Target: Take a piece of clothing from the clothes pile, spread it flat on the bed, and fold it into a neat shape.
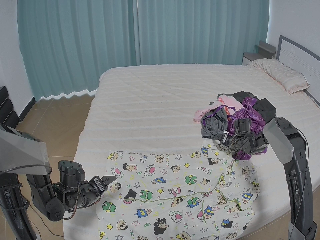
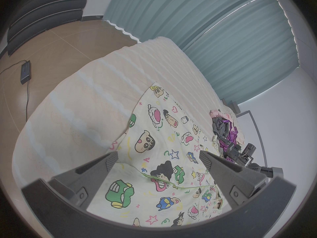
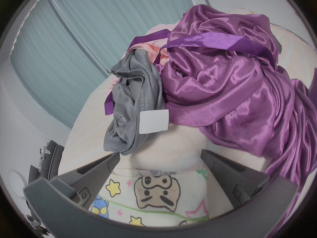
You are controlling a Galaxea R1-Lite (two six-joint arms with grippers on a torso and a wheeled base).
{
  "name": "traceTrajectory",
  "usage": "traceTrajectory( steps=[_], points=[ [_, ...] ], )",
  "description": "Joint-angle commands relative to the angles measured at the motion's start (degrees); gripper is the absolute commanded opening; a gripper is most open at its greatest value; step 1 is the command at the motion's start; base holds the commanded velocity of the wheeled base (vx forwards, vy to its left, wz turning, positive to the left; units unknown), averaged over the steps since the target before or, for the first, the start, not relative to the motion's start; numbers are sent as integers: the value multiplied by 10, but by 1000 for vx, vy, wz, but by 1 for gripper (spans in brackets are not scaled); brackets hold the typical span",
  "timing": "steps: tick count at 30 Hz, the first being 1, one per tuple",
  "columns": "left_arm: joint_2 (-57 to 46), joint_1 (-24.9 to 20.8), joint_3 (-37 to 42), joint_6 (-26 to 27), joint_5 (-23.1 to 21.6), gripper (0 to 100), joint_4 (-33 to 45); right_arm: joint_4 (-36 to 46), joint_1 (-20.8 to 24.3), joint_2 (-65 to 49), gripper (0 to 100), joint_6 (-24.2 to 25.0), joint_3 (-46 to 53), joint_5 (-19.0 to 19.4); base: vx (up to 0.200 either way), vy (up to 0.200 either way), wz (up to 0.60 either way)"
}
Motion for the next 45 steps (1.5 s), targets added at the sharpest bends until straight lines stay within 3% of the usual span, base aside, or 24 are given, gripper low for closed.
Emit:
traceTrajectory(
  steps=[1, 4, 9, 17, 18, 30, 45],
  points=[
    [2, 0, -1, 1, 0, 100, 0, -1, 0, -27, 100, -8, 37, 3, 0, 0, 0],
    [2, 0, -2, 0, 0, 100, 0, -1, 1, -45, 100, -9, 65, 7, 0, 0, 0],
    [2, 0, -2, 0, 0, 100, 0, -18, 0, -82, 100, -23, 131, 46, 0, 0, 0],
    [2, 0, -2, 0, 0, 100, 0, -61, 2, -79, 100, -51, 173, 50, 0, 0, 0],
    [2, 0, -2, 0, 0, 100, 0, -62, 5, -77, 0, -52, 170, 50, 0, 0, 0],
    [3, 0, -2, 0, 0, 100, 0, -62, -9, -72, 0, -45, 111, 41, 0, 0, 0],
    [4, 2, -9, 1, 1, 100, 0, -116, -12, -15, 0, -21, 9, -19, 0, 0, 0]
  ],
)
